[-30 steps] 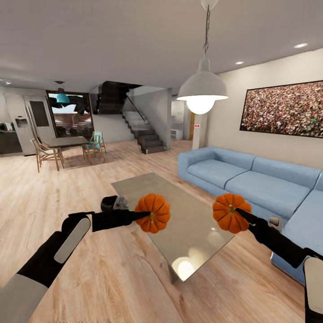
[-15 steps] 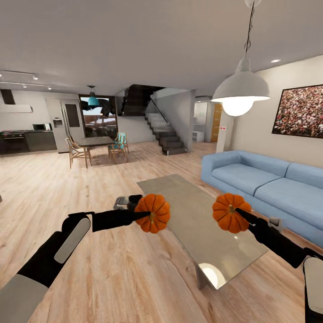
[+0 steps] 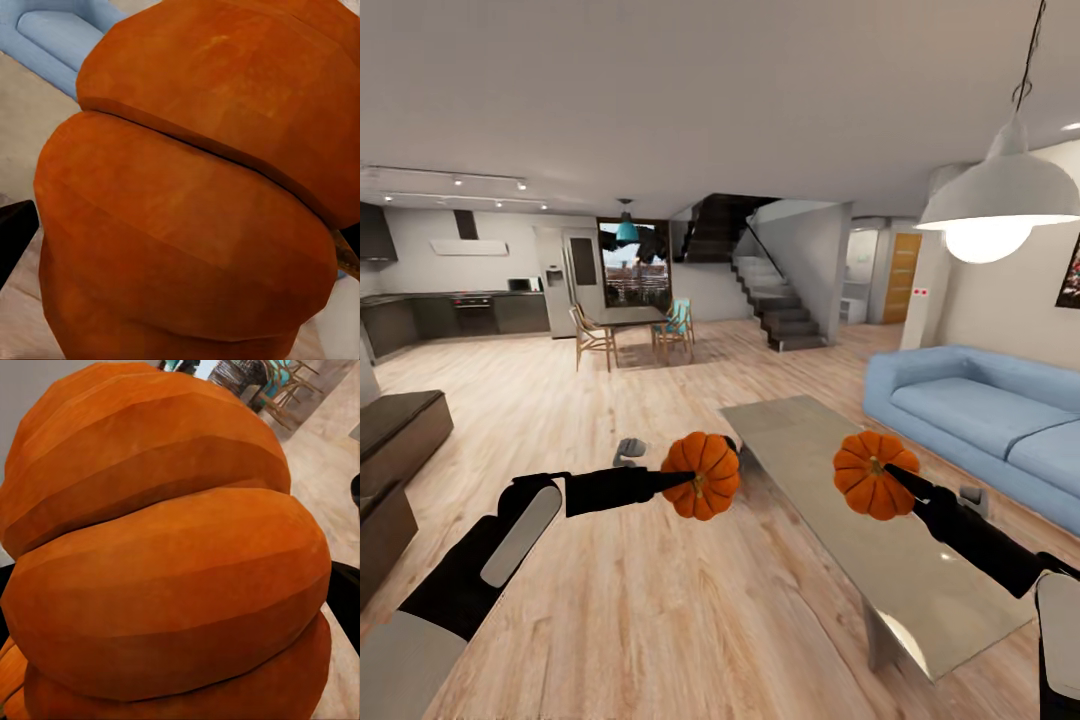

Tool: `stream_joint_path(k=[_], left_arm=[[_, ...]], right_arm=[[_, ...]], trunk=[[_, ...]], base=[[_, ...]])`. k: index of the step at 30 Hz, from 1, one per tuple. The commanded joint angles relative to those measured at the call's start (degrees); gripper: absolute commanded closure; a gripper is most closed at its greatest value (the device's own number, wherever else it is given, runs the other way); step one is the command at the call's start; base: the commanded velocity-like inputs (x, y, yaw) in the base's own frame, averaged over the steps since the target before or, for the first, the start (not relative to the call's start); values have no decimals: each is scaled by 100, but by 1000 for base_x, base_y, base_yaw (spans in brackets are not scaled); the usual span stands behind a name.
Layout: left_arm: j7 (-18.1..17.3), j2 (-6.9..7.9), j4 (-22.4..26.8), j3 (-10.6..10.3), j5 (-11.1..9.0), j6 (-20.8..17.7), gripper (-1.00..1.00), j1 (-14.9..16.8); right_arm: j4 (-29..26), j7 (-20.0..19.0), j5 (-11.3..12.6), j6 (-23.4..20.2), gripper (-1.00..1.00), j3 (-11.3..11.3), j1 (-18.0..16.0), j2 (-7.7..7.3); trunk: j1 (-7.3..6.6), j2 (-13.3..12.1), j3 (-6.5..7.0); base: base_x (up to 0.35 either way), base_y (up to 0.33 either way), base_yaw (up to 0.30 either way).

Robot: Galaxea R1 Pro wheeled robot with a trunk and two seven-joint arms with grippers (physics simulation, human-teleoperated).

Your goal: Place each of the two pumpkins and all three candles from the living room inside a cabinet in the living room (use any cabinet), then make sure every cabinet is closed, and position the cauldron so it is next to a table in the living room.

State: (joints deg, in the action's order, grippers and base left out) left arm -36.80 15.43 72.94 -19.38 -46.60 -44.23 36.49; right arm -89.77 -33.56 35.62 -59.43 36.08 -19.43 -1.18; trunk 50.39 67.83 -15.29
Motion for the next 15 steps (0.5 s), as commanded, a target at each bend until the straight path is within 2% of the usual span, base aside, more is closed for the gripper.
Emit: stream_joint_path(k=[1,12,15], left_arm=[[7,3,0,-5,-85,-42,100,7],[7,4,-7,-5,-86,-42,100,7],[7,4,-8,-5,-86,-42,100,7]], right_arm=[[-6,-61,68,-57,100,13,-8,3],[-6,-62,62,-57,100,6,-8,4],[-6,-60,60,-57,100,5,-8,4]], trunk=[[2,6,-2],[2,6,48],[2,6,62]], base=[[92,293,269],[126,286,269],[109,167,268]])
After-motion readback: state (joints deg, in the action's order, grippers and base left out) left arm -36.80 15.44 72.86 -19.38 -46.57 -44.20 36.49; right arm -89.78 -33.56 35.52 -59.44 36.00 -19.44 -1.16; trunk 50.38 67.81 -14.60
